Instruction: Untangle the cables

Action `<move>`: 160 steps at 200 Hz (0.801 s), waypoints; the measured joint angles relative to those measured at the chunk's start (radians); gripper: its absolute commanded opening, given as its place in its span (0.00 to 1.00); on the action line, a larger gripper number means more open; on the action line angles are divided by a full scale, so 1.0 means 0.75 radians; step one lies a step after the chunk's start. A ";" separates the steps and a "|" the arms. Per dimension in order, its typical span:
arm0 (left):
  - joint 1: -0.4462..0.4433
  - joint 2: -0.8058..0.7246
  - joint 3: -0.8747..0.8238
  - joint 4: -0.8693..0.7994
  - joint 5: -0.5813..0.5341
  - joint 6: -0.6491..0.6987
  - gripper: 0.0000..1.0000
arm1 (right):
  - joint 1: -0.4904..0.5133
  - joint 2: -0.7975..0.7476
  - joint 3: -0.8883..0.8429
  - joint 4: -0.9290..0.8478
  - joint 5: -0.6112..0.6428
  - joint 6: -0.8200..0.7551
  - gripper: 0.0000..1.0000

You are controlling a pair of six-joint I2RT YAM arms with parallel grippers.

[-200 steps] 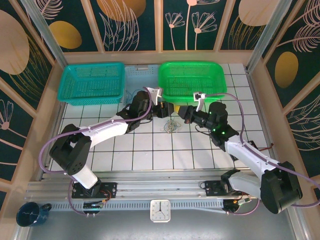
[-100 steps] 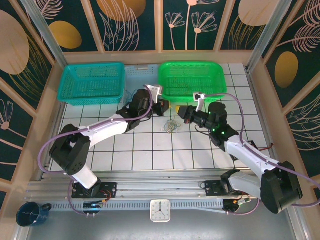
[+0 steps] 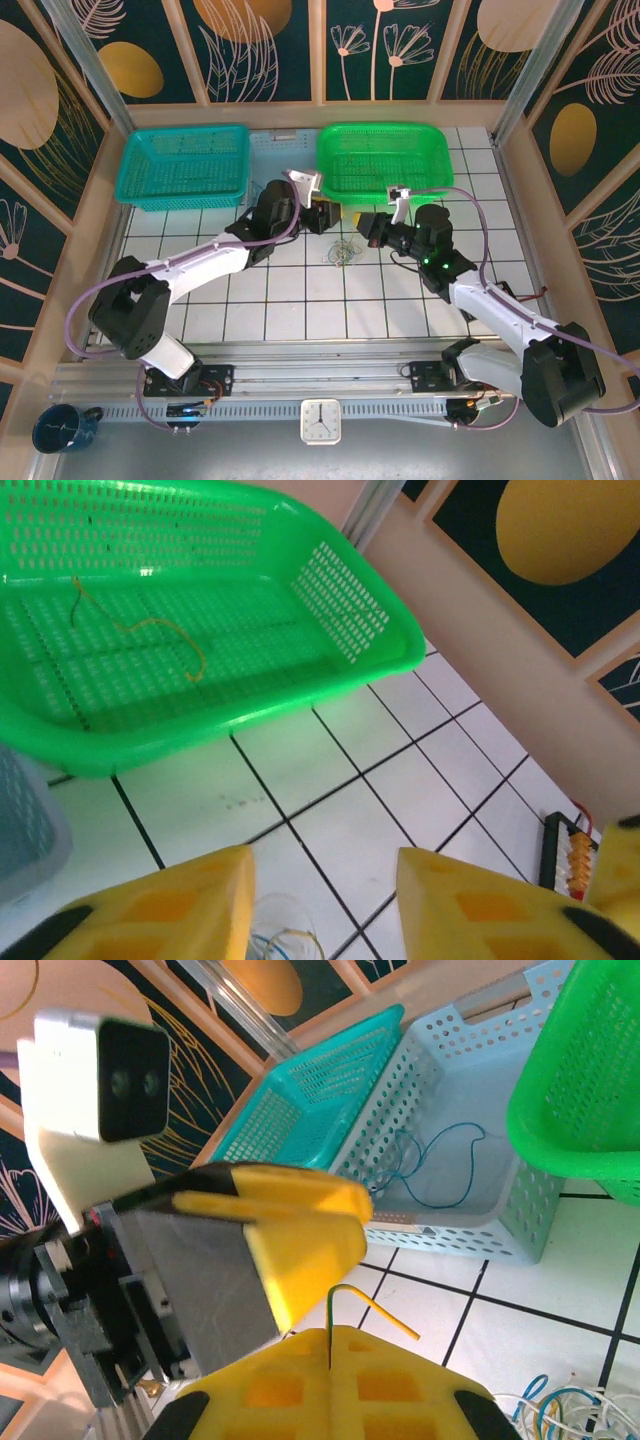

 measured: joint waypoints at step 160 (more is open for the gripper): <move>0.000 0.041 -0.099 0.212 0.167 -0.180 0.46 | 0.035 0.051 0.063 0.022 -0.023 0.006 0.00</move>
